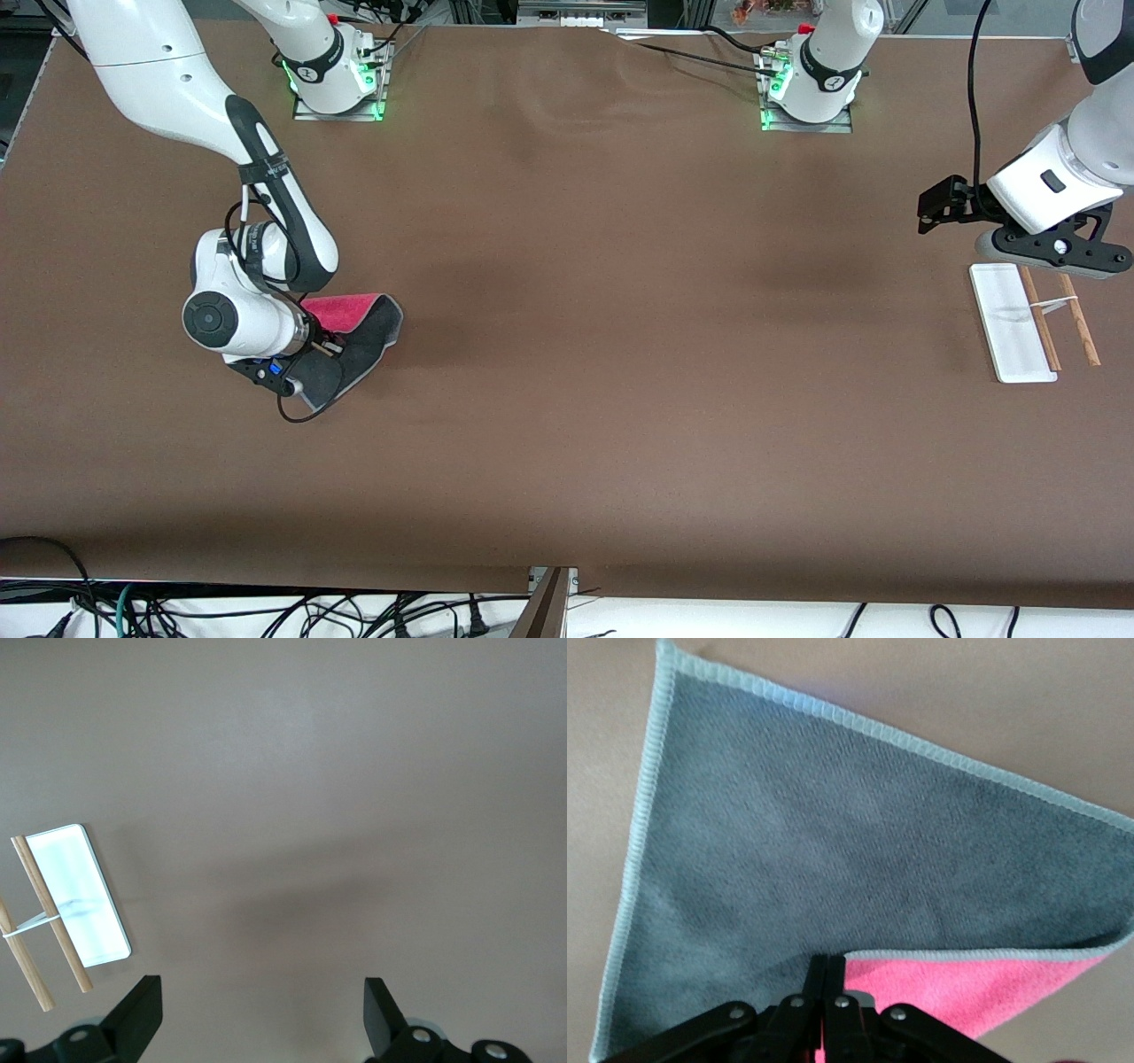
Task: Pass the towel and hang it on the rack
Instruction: 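Close the right gripper on the towel's pink corner, then lift the towel with the right gripper while the left gripper approaches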
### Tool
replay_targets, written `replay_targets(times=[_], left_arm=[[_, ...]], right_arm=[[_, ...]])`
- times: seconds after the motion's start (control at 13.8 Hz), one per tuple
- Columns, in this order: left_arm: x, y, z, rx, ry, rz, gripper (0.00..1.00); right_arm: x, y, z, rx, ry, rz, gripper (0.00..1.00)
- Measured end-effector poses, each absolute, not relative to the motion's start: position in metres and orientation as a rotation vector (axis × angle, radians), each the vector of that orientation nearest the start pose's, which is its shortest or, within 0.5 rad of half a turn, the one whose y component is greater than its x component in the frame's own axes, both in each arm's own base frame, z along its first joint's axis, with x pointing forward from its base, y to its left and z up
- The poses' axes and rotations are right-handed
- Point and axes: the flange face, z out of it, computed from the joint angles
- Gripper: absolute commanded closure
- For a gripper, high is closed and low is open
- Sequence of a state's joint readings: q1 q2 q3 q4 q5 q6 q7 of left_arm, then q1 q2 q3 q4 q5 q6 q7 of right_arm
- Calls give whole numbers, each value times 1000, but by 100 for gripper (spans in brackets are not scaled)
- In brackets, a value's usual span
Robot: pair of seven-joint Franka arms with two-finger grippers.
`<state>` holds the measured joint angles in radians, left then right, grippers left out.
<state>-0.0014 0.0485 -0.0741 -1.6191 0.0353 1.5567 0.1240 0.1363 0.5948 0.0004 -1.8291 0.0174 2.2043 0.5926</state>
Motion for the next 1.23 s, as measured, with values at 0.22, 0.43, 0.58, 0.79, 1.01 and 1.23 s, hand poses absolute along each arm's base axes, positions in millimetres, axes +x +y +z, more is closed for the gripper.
replay_targets(times=[0.22,0.43,0.58,0.79,1.01,1.23], left_arm=[[562,-38,574,-3092,312,174,0],[562,-38,574,-3092,312,174,0],[562,-38,574,-3092,312,174,0],[562,-38,574,-3093,312,175,0],[562,-40,573,-3125,309,179,0],[564,-34,569,-3173,280,196,0]], right_arm=[[616,92,199,-3111,704,389,100],[621,107,228,-3113,667,421,100],[624,121,260,-3113,634,435,100],[624,144,325,-3111,572,450,100],[621,174,398,-3102,541,438,100],[613,211,461,-3095,483,435,100]])
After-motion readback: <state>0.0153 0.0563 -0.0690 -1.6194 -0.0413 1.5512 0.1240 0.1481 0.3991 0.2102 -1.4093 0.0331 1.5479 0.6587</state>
